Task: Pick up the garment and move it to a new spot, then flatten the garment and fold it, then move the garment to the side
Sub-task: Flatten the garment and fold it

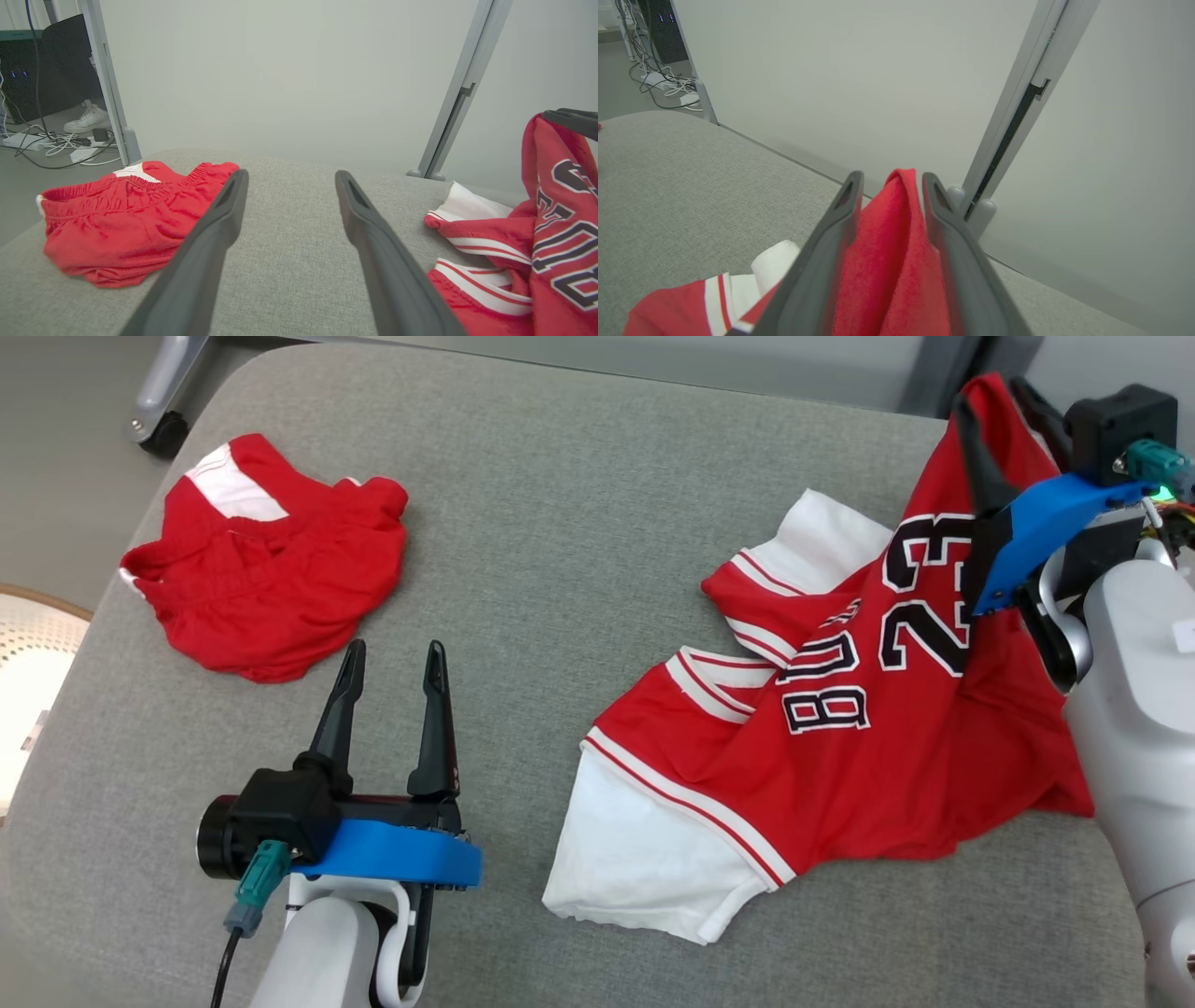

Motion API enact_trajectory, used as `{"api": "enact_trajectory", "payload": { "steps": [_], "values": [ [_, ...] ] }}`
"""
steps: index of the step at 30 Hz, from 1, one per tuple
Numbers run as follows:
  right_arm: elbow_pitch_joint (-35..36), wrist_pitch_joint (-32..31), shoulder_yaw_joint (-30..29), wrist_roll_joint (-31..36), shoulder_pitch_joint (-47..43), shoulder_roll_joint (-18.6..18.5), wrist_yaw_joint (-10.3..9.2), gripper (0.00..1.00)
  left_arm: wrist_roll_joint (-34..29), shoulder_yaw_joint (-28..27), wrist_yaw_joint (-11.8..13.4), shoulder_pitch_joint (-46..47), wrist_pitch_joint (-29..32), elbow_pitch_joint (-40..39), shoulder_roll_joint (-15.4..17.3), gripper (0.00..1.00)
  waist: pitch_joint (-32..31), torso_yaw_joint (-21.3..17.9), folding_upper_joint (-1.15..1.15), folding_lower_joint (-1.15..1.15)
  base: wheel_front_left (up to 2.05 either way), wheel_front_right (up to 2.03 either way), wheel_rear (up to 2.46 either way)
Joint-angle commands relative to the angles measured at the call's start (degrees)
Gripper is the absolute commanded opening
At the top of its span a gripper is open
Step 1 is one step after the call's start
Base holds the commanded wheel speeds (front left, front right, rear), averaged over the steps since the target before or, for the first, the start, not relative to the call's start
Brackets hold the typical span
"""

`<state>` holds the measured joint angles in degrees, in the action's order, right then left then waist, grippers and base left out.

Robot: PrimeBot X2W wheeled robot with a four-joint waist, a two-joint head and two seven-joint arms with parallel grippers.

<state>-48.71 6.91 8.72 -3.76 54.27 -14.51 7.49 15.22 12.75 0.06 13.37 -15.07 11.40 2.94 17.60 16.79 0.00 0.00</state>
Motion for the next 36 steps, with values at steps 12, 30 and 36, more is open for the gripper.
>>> {"api": "enact_trajectory", "payload": {
  "steps": [12,30,36],
  "values": [
    [-1.91,8.05,-2.4,-4.25,-8.51,-3.2,0.02,1.0,-3.01,-4.3,-0.55,-2.29,-0.18,0.06,-0.07,1.0,-3.66,-6.4,0.0,0.0,0.0,0.0,0.0],
    [19.14,4.17,-7.31,-7.1,-37.82,0.55,0.02,1.0,-4.23,-6.74,-1.91,-3.88,-0.17,-0.72,-0.07,1.0,-5.32,-11.47,0.0,0.0,0.0,0.0,0.0],
    [17.92,2.24,-8.41,-6.79,-38.8,1.35,0.02,1.0,-4.11,-5.76,-1.94,-3.55,-0.18,-0.83,-0.06,1.0,-4.37,-10.24,0.0,0.0,0.0,0.0,0.0]
  ]
}}
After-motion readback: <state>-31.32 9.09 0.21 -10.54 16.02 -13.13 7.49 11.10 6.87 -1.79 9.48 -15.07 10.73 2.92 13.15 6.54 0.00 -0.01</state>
